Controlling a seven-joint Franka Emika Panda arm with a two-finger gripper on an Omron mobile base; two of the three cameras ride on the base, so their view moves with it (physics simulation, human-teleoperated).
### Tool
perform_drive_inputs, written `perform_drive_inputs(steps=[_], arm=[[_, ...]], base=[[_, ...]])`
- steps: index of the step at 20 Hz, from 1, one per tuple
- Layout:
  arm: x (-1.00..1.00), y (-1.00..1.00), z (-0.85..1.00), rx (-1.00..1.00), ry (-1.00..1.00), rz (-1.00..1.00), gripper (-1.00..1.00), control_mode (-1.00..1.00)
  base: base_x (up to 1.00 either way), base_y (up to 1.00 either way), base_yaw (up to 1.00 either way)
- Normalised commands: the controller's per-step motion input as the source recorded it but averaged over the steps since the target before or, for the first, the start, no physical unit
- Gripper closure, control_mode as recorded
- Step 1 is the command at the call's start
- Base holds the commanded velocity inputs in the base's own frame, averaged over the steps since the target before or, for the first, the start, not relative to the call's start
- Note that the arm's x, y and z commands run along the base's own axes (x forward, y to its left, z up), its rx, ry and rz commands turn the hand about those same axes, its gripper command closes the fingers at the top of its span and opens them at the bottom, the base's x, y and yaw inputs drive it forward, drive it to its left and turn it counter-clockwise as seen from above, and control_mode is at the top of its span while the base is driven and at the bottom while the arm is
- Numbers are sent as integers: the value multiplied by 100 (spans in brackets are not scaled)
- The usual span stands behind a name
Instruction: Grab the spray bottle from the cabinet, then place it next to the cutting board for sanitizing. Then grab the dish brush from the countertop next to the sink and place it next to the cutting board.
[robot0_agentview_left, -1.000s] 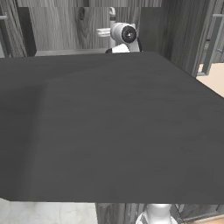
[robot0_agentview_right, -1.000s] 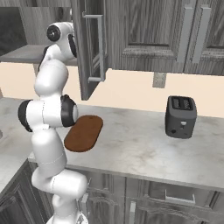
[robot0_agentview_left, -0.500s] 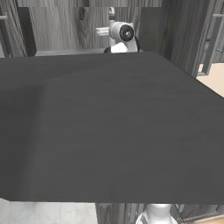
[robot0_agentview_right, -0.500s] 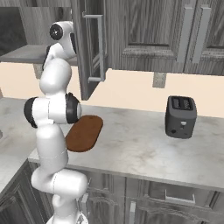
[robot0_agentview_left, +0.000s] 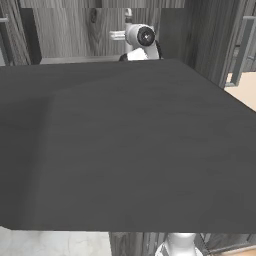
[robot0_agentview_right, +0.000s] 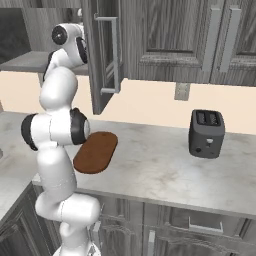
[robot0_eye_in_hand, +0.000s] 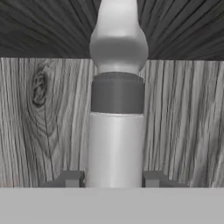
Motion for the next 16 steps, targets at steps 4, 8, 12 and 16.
perform_drive_inputs(steps=[4, 8, 12, 16], arm=[[-97, 0, 0, 5, 0, 0, 100, -100], [-100, 0, -11, 7, 0, 0, 100, -100], [-100, 0, -8, 8, -2, 0, 100, -100], [-100, 0, -14, 7, -7, 0, 100, -100]], base=[[0, 0, 0], [0, 0, 0], [0, 0, 0], [0, 0, 0]])
